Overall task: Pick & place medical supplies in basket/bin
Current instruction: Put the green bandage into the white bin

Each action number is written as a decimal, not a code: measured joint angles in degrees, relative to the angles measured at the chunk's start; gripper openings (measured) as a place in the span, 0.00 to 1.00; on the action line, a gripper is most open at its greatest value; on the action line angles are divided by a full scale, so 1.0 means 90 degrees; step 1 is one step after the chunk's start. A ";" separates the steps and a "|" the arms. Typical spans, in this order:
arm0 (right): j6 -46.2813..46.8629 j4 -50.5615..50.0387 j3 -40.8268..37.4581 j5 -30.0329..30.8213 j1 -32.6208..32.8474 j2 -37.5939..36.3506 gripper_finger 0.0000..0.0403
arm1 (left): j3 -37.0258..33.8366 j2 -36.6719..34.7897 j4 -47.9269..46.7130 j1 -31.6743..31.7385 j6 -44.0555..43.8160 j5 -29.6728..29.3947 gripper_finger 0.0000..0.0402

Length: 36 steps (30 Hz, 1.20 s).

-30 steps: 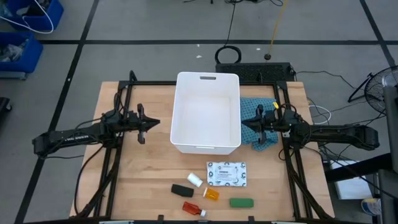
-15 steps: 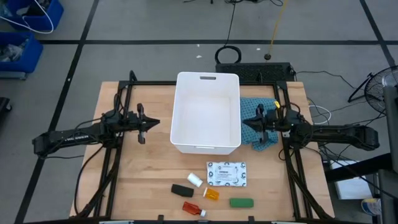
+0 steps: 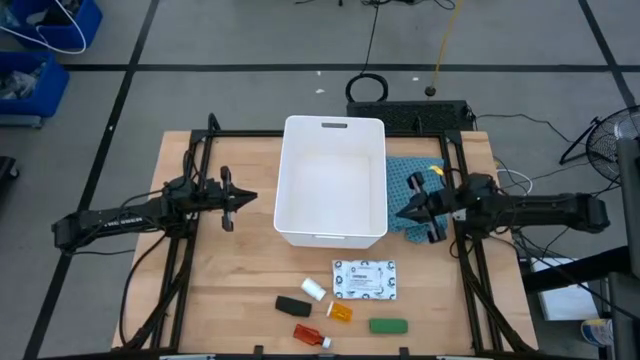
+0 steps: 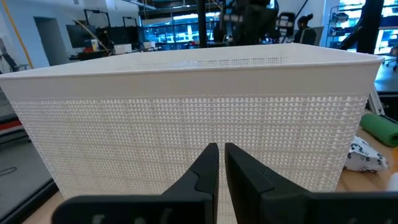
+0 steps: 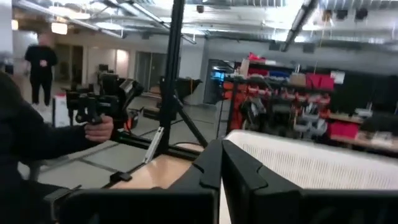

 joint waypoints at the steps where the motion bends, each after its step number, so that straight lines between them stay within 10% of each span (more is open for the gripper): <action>1: -0.0245 -0.0413 0.0235 0.0206 0.0155 0.0000 0.00 | 0.0000 0.0000 -0.0008 -0.0001 0.0000 0.0000 0.08; 9: -0.1577 -0.3668 0.2397 0.2657 0.1882 0.0269 0.00 | 0.0001 0.0000 -0.0173 0.0001 0.0050 -0.0080 0.08; 18: -0.1733 -0.4862 0.3061 0.4217 0.3895 0.0825 0.00 | 0.0001 0.0001 -0.0190 0.0002 0.0063 -0.0917 0.08; 30: 0.1025 -0.4784 0.3061 0.7338 0.6741 0.2884 0.17 | 0.0001 0.0001 -0.0175 0.0001 0.0049 -0.0982 0.08; 36: 0.1984 -0.4308 0.3061 0.7548 0.7118 0.3647 0.39 | 0.0001 0.0000 -0.0173 0.0001 -0.0050 -0.0993 0.08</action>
